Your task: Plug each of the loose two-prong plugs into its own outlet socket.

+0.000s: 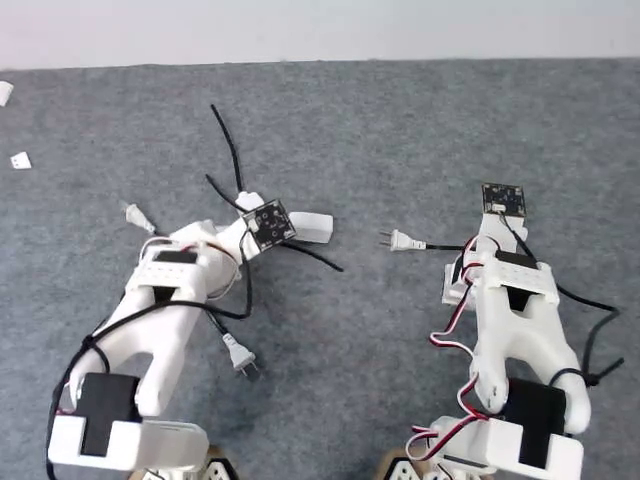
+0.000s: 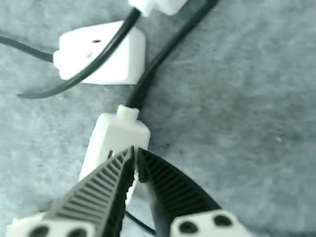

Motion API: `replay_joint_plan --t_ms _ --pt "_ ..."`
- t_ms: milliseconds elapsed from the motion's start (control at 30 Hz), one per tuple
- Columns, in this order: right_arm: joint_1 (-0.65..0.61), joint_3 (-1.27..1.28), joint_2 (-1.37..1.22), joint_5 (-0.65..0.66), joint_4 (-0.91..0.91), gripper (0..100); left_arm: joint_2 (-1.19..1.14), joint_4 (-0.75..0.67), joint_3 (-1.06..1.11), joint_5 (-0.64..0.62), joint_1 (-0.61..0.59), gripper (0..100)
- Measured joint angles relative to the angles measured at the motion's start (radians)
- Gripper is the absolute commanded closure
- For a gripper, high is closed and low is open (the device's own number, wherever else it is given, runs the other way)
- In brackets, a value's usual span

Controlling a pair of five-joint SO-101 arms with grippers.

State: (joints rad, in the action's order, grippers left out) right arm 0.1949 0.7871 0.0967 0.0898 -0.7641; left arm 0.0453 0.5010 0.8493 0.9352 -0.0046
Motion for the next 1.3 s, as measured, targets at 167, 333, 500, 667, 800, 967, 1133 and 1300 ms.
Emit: replay_joint_plan --t_ms 167,333,500,667,800,967,1133,1300 --pt "0.000 0.000 0.000 0.000 0.000 98.7 0.061 -0.163 0.100 0.000 -0.003 98" --pt "0.000 0.000 0.000 0.000 0.000 98.7 0.127 -0.278 0.215 0.000 -0.014 98" --pt "0.000 0.000 0.000 0.000 0.000 98.7 0.253 -0.293 0.316 -0.095 -0.011 98" --pt "0.000 0.000 0.000 0.000 0.000 98.7 0.456 -0.293 0.410 -0.330 -0.041 98" --pt "-0.005 0.000 0.000 0.000 0.000 98.7 0.672 -0.245 0.503 -0.466 -0.094 98" --pt "-0.063 0.000 0.000 0.000 0.000 98.7 0.971 -0.011 0.569 -0.551 -0.190 98" --pt "-0.236 -0.057 0.003 0.000 -0.097 98.7 1.217 0.238 0.621 -0.624 -0.296 98" --pt "-0.493 -0.129 0.005 0.032 -0.146 92.7 1.333 0.299 0.655 -0.701 -0.414 98"
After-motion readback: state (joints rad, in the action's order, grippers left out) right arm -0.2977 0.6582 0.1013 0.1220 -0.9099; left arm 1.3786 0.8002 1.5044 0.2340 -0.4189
